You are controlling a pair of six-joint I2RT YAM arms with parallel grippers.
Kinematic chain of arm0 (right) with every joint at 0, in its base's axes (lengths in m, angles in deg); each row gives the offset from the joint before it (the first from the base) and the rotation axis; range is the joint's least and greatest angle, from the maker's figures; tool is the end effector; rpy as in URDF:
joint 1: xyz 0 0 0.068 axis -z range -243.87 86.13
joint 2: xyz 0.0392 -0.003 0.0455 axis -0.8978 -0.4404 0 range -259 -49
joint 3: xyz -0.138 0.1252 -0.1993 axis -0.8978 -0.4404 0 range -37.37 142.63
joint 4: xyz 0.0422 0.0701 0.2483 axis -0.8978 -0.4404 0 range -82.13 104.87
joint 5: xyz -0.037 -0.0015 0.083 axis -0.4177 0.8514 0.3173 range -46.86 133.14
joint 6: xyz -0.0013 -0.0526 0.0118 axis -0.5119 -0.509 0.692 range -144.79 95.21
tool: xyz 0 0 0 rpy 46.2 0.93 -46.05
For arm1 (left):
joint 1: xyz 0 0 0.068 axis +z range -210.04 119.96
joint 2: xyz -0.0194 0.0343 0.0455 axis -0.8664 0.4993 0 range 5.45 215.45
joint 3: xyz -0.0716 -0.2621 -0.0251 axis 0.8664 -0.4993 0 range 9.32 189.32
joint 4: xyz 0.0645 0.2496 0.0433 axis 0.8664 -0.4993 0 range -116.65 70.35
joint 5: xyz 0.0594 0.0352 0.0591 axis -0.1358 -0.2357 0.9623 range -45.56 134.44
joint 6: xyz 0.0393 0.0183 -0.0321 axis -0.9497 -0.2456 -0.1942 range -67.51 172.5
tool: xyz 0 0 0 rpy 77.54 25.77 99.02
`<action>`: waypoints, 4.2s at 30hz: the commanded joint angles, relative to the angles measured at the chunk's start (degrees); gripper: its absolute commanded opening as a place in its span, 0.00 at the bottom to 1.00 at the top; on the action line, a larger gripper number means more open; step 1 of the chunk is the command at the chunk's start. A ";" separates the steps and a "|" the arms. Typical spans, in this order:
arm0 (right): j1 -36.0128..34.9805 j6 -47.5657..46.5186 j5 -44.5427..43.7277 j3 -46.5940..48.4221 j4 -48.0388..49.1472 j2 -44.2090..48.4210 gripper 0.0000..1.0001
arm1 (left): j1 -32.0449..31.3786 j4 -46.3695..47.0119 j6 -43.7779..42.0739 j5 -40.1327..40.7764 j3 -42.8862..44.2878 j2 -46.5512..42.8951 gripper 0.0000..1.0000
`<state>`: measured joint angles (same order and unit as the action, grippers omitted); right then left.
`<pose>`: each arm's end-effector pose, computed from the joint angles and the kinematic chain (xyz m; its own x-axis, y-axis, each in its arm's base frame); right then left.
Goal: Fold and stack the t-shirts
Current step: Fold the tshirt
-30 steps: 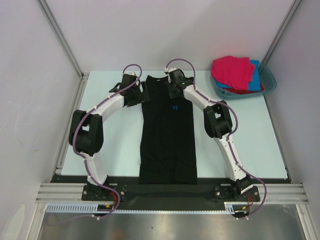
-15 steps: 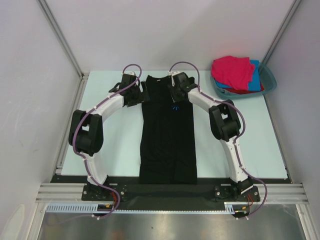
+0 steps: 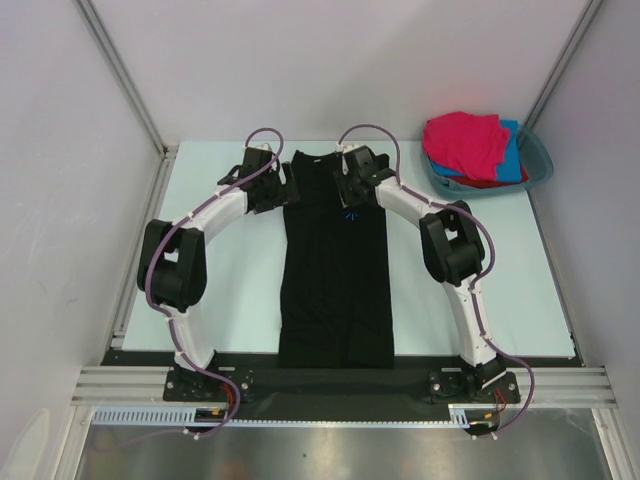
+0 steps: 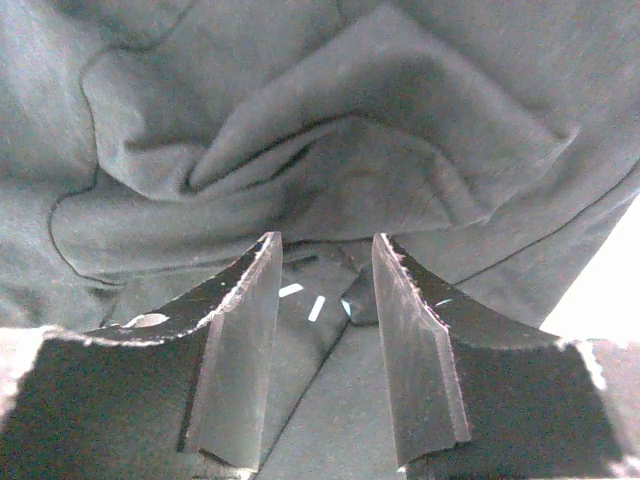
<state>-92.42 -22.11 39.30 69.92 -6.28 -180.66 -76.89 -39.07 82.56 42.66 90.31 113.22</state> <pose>0.4580 0.2465 0.1862 -0.6464 -0.2986 -0.7021 -0.4059 0.9138 -0.0149 0.4037 -0.1234 0.2290 -0.7533 -0.2951 -0.5878 -0.0776 0.9273 -0.3661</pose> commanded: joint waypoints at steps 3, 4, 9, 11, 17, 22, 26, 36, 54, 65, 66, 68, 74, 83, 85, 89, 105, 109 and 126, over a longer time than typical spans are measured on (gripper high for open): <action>-0.01 3.03 1.55 -1.37 0.75 3.25 0.47 | 0.49 1.31 0.61 -0.77 0.84 -0.63 0.89; -0.01 3.21 1.55 -1.64 0.93 3.25 0.47 | 0.49 1.23 0.61 -0.77 0.92 -0.63 0.89; 0.08 3.30 1.73 -1.73 1.28 2.63 0.43 | 0.58 1.14 0.61 -0.86 0.92 -0.45 0.89; 0.08 3.12 1.64 -1.64 1.11 2.46 0.40 | 0.58 1.14 0.43 -0.59 0.92 -0.45 0.89; 0.17 2.95 1.90 -1.73 0.76 2.28 0.25 | 0.58 1.14 0.43 -0.68 1.01 -0.54 0.89; 0.26 3.12 2.25 -1.82 0.41 2.72 0.14 | 0.58 1.23 0.61 -1.12 1.01 -0.19 0.89; -0.01 2.77 2.34 -2.95 0.05 4.29 0.00 | 0.58 1.14 0.61 -1.29 1.10 -0.01 0.89; -4.22 1.89 -2.49 -12.53 0.23 14.57 0.00 | 0.58 1.23 0.61 -1.64 1.10 -0.19 0.89; -9.68 8.13 -16.28 -23.60 -1.97 20.20 0.28 | 0.58 1.40 0.96 -2.79 1.10 0.25 0.89; -6.34 7.78 -13.48 -21.07 1.81 22.50 0.50 | 0.67 1.14 0.87 -2.70 1.01 -0.10 0.89; -6.16 7.78 -11.83 -20.28 1.64 21.71 0.50 | 0.58 1.05 0.87 -2.70 1.10 -0.10 0.89; -5.64 8.57 -11.02 -17.39 -0.38 19.43 0.50 | 0.67 0.96 0.70 -2.53 1.10 -0.19 0.89; -4.15 10.50 -7.86 -16.41 0.67 17.67 0.50 | 0.67 0.79 0.61 -2.44 1.27 -0.01 0.89; -3.70 11.82 -2.41 -16.58 -0.74 17.05 0.49 | 0.67 0.70 0.52 -2.26 1.36 0.16 0.89; -4.23 11.74 -2.14 -17.46 -0.74 17.05 0.49 | 0.67 0.70 0.61 -2.52 1.36 0.25 0.89; -5.10 11.03 -0.74 -18.25 -1.26 16.52 0.48 | 0.67 0.79 0.61 -2.70 1.36 0.34 0.89; -6.86 10.95 -0.21 -18.43 -2.67 14.32 0.47 | 0.58 0.79 0.61 -2.96 1.36 0.60 0.89; -7.13 10.59 -0.12 -18.34 -2.94 13.97 0.47 | 0.67 0.87 0.79 -3.32 1.54 0.69 0.89; -7.30 9.28 -1.53 -16.84 -4.96 13.88 0.00 | 0.76 0.79 0.70 -3.40 1.63 1.04 0.89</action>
<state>-99.31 -11.97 38.84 51.36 -10.60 -168.22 -76.75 -39.12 82.62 39.73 90.31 114.09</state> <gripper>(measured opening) 0.010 0.896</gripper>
